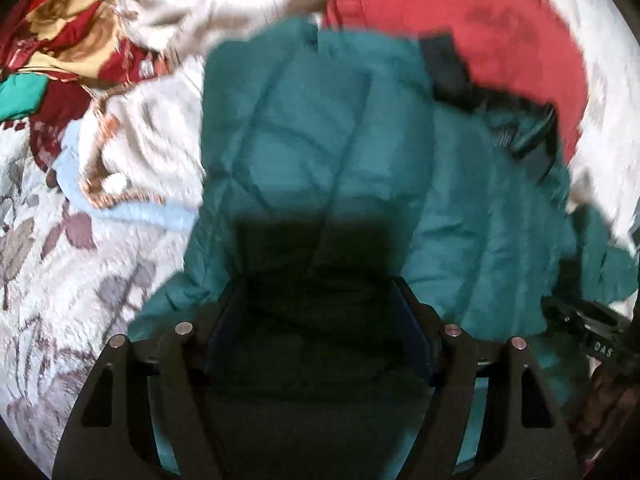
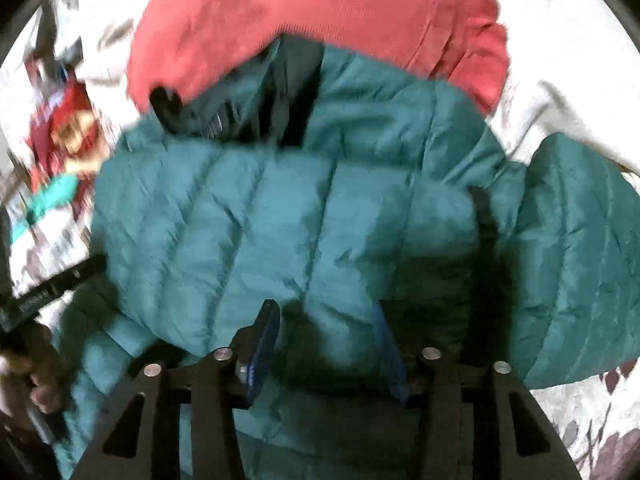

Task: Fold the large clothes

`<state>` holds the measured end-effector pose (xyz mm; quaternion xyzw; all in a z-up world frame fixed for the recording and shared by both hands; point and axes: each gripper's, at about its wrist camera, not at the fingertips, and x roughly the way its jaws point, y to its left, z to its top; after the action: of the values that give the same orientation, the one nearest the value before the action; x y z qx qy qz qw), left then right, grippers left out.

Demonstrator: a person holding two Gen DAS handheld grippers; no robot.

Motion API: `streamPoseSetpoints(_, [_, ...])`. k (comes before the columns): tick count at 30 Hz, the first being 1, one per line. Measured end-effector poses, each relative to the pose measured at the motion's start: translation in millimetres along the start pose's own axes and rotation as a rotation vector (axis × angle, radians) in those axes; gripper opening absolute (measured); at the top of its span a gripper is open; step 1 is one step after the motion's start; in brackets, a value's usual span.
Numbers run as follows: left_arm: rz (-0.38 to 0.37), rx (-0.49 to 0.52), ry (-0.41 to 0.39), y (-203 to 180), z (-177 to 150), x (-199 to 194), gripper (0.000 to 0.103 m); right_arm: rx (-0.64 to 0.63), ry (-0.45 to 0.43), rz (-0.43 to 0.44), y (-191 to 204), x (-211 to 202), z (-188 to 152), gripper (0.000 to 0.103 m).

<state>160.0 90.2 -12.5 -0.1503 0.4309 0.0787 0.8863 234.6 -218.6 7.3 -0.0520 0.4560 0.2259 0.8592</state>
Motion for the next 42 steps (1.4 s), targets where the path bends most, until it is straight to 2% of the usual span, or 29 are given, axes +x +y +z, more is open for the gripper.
streamPoseSetpoints(2, [0.013, 0.010, -0.013, -3, -1, -3, 0.072, 0.036, 0.042, 0.005, -7, 13, -2, 0.053])
streamPoseSetpoints(5, [0.012, -0.009, -0.033, -2, -1, -10, 0.072, 0.098, -0.034, 0.003, -28, -12, 7, 0.053])
streamPoseSetpoints(7, [0.003, -0.026, -0.048, 0, 0, -15, 0.072, 0.149, -0.165, -0.084, -56, -47, 13, 0.053])
streamPoseSetpoints(9, [-0.014, -0.041, -0.070, 1, 1, -21, 0.072, 0.225, -0.246, -0.184, -86, -76, 13, 0.057])
streamPoseSetpoints(11, [-0.022, -0.046, -0.100, 0, 1, -29, 0.072, 0.322, -0.300, -0.320, -135, -103, 12, 0.063])
streamPoseSetpoints(13, [-0.022, -0.041, -0.108, -2, 2, -33, 0.072, 0.443, -0.317, -0.458, -195, -128, 5, 0.064])
streamPoseSetpoints(16, [-0.037, -0.031, -0.089, -5, 3, -29, 0.072, 0.605, -0.313, -0.575, -283, -161, -12, 0.064])
streamPoseSetpoints(19, [-0.034, -0.010, -0.079, -10, 2, -26, 0.072, 0.716, -0.258, -0.588, -345, -175, -34, 0.064])
streamPoseSetpoints(22, [-0.031, -0.003, -0.080, -12, 0, -24, 0.072, 0.744, -0.238, -0.561, -378, -170, -46, 0.065])
streamPoseSetpoints(23, [-0.030, -0.004, -0.080, -13, 0, -24, 0.072, 0.717, -0.289, -0.544, -380, -171, -49, 0.065])
streamPoseSetpoints(26, [-0.027, -0.005, -0.072, -12, 0, -20, 0.072, 0.633, -0.278, -0.544, -392, -163, -39, 0.065])
streamPoseSetpoints(27, [-0.026, -0.005, -0.070, -11, 0, -19, 0.072, 0.605, -0.271, -0.542, -390, -161, -37, 0.060])
streamPoseSetpoints(29, [-0.024, -0.008, -0.071, -11, 1, -18, 0.072, 0.581, -0.259, -0.540, -391, -155, -38, 0.021])
streamPoseSetpoints(30, [-0.025, -0.012, -0.075, -10, 1, -19, 0.072, 0.572, -0.276, -0.532, -388, -157, -36, 0.016])
streamPoseSetpoints(32, [-0.026, -0.016, -0.075, -10, 1, -20, 0.072, 0.495, -0.307, -0.595, -369, -161, -34, 0.014])
streamPoseSetpoints(34, [-0.028, -0.021, -0.074, -8, 1, -21, 0.072, 0.347, -0.315, -0.705, -332, -161, -28, 0.013])
streamPoseSetpoints(36, [-0.032, -0.030, -0.068, -6, 0, -22, 0.072, 0.232, -0.335, -0.747, -293, -158, -24, 0.012])
streamPoseSetpoints(38, [-0.036, -0.037, -0.061, -4, -2, -23, 0.072, 0.164, -0.366, -0.743, -255, -155, -19, 0.012])
streamPoseSetpoints(42, [-0.046, -0.034, -0.072, -4, -4, -31, 0.072, 0.099, -0.379, -0.601, -176, -134, -5, 0.012])
